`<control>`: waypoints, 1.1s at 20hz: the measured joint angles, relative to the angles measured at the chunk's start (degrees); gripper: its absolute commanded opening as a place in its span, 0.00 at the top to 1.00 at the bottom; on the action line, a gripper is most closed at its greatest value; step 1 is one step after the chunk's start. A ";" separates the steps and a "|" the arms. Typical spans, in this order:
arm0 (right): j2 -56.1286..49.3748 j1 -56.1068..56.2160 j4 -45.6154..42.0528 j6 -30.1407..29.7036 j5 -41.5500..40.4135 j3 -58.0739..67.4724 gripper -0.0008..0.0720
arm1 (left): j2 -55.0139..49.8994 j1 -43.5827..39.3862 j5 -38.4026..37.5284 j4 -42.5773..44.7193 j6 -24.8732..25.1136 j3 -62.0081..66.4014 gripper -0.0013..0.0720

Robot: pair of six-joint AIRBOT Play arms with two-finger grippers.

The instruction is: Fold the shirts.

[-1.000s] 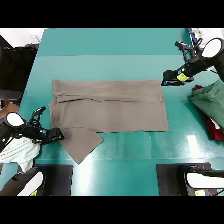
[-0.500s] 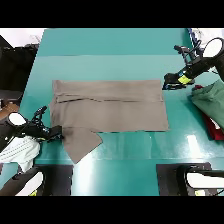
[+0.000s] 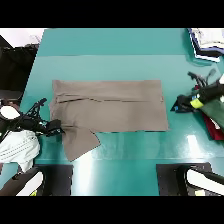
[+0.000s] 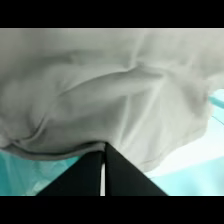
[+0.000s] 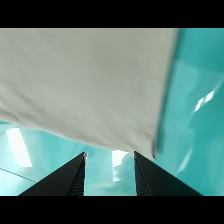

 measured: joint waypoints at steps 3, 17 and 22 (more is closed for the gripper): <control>2.19 -6.40 4.37 -4.37 -3.87 -10.71 0.51 | 0.09 0.00 -0.26 -1.31 0.42 0.33 0.95; 0.39 -11.04 10.01 -10.49 -10.91 -23.08 0.58 | 0.09 0.00 -0.57 -3.52 0.76 0.48 0.95; 0.07 -7.87 8.63 -10.93 -11.96 -22.99 0.97 | 0.09 0.00 -1.95 -3.54 1.40 0.52 0.95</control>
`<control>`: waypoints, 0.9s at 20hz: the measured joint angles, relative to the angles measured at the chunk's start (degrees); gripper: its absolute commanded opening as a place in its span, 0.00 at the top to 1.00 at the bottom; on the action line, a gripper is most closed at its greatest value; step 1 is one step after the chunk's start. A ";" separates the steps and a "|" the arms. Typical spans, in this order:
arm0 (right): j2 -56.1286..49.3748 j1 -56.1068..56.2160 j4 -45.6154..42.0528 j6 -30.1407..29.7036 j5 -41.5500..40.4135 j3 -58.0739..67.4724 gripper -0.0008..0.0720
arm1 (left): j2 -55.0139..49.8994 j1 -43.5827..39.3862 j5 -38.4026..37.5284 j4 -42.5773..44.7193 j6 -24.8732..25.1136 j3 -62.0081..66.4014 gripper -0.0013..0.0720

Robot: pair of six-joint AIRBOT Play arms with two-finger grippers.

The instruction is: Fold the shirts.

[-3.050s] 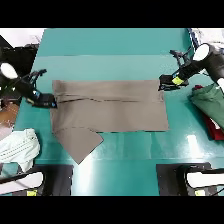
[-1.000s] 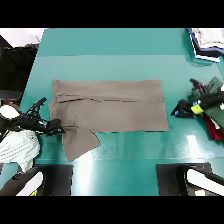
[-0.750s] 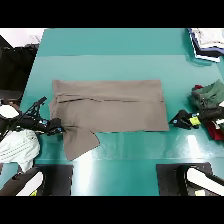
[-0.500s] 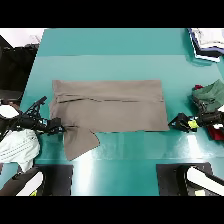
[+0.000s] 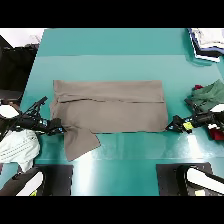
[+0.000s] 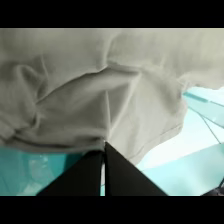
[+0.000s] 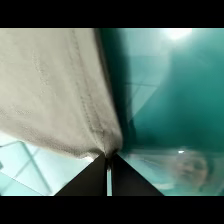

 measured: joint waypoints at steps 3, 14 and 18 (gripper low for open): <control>2.91 -0.26 -1.49 -0.20 1.81 1.77 0.97 | 0.00 -0.02 -2.99 0.42 0.52 0.66 0.95; 16.20 -3.04 -11.19 4.33 12.07 15.47 0.97 | 3.96 -5.62 -6.08 0.68 1.18 13.03 0.95; 11.72 0.46 -11.26 6.03 8.61 21.42 0.97 | 1.88 -5.92 5.11 0.68 1.31 16.63 0.95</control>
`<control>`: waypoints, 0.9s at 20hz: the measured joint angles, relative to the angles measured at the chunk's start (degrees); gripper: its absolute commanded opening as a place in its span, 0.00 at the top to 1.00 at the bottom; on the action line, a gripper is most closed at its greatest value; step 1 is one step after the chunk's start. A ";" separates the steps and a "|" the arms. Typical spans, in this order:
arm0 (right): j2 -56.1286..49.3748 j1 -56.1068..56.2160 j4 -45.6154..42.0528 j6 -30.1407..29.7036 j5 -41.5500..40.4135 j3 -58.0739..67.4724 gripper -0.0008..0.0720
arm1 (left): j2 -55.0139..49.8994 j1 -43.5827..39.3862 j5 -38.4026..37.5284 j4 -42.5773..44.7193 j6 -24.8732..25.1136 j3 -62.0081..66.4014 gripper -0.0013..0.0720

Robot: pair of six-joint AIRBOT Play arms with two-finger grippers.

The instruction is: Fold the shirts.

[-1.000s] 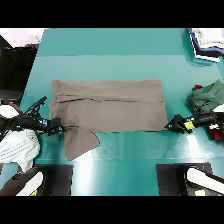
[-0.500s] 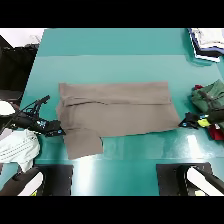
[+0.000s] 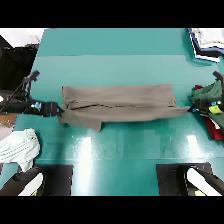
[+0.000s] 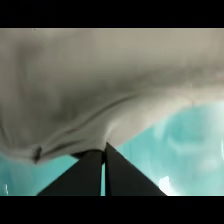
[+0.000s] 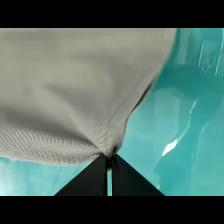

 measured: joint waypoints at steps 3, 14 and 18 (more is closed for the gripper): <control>-5.35 2.40 -0.15 1.57 -2.27 4.57 0.97 | -4.48 -0.09 6.78 -0.04 0.02 2.73 0.95; -21.88 8.15 -0.31 4.68 -10.56 16.46 0.97 | -22.05 -0.17 18.84 -0.04 0.55 11.82 0.95; -25.83 8.66 2.12 5.79 -14.88 18.82 0.26 | -24.02 -0.11 23.17 0.09 0.68 12.28 0.19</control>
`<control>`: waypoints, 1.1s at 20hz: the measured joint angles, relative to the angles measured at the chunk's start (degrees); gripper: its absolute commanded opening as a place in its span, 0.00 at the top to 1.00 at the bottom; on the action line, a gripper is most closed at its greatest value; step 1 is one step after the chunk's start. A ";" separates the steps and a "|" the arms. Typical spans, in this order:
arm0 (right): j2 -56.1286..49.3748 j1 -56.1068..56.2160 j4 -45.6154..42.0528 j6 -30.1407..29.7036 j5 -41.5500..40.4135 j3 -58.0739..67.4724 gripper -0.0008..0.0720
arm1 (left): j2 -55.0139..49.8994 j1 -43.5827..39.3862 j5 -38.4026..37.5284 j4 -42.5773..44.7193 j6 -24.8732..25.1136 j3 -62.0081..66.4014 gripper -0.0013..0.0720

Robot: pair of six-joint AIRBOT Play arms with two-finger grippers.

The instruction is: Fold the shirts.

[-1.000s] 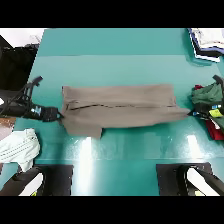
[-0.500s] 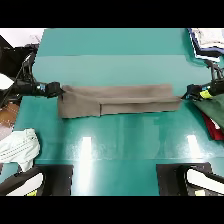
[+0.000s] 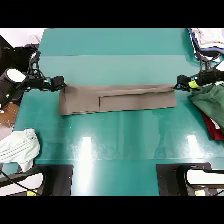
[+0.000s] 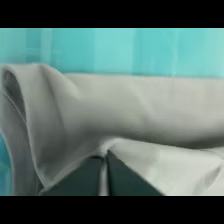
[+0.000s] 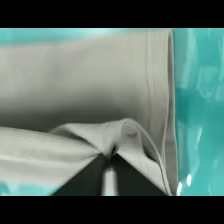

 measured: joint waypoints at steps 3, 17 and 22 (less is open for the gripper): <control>-2.91 -1.49 5.95 0.37 -2.38 2.03 0.25 | -0.44 0.13 2.14 -0.11 -0.68 0.42 0.14; -14.56 -13.77 12.66 -10.78 13.60 6.19 0.30 | -0.61 -2.40 -16.57 -1.64 -1.31 4.20 0.94; -19.15 -12.15 15.34 -14.47 14.01 6.27 0.38 | -0.61 -6.21 -17.11 -1.77 -1.22 4.20 0.94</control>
